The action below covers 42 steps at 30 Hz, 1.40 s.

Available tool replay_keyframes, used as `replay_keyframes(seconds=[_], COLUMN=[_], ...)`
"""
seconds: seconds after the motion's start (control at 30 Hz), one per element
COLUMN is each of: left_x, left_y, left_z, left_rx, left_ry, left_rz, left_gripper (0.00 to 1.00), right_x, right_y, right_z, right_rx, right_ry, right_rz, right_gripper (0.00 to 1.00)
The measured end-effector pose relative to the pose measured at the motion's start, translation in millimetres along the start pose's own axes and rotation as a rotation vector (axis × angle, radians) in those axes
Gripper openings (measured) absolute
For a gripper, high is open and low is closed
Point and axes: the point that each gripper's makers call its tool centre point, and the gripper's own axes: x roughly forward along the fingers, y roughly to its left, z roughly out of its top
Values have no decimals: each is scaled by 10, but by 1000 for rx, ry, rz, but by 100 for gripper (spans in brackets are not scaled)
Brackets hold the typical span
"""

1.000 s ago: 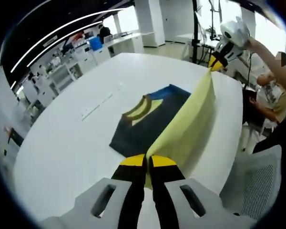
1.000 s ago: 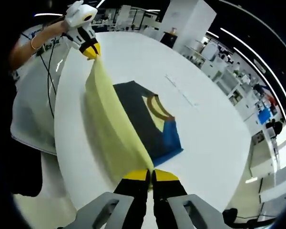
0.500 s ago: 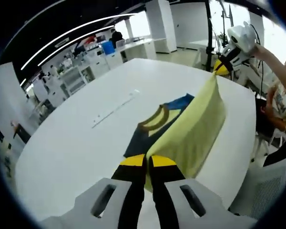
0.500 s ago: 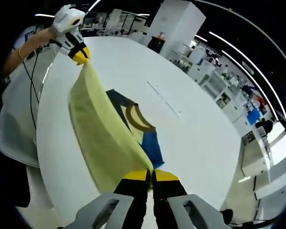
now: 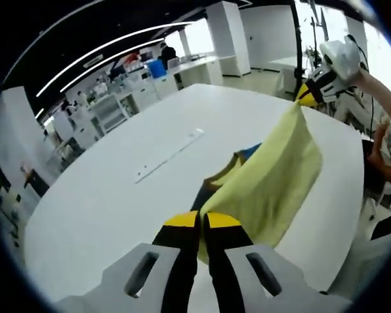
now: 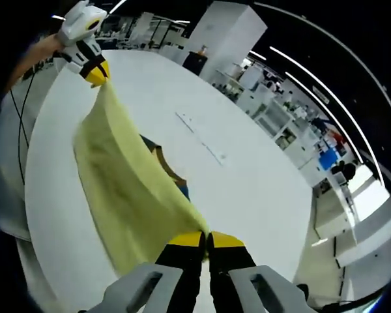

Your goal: Fold the garment on the visible template until the final outline fits inside the template.

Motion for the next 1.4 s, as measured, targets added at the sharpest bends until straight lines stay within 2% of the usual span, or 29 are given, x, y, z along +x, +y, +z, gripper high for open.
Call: replay_keyframes(seconds=[0.2, 0.43, 0.57, 0.77, 0.93, 1.13, 1.23, 1.4], left_x=[142, 412, 608, 849, 1038, 1204, 1296, 1367], left_y=[65, 152, 167, 228, 265, 277, 245, 229], left_z=[-9, -74, -223, -339, -468, -581, -661, -747], left_rx=[-46, -64, -85, -138, -118, -136, -94, -116], left_ry=[-16, 4, 53, 58, 89, 111, 131, 148], left_rz=[-6, -8, -44, -68, -85, -106, -126, -142], left_gripper=[1, 1, 1, 1, 1, 1, 1, 1], right_x=[212, 485, 661, 879, 1045, 1215, 1266, 1355], right_y=[-50, -81, -21, 1, 31, 96, 115, 134], right_z=[-25, -89, -178, -276, -339, -452, -493, -544], right_rx=[-13, 5, 28, 44, 52, 51, 58, 98], right_ry=[10, 34, 66, 91, 107, 142, 150, 156], right_rz=[-15, -8, 36, 64, 93, 136, 151, 173], right_gripper=[0, 0, 0, 0, 0, 0, 0, 0])
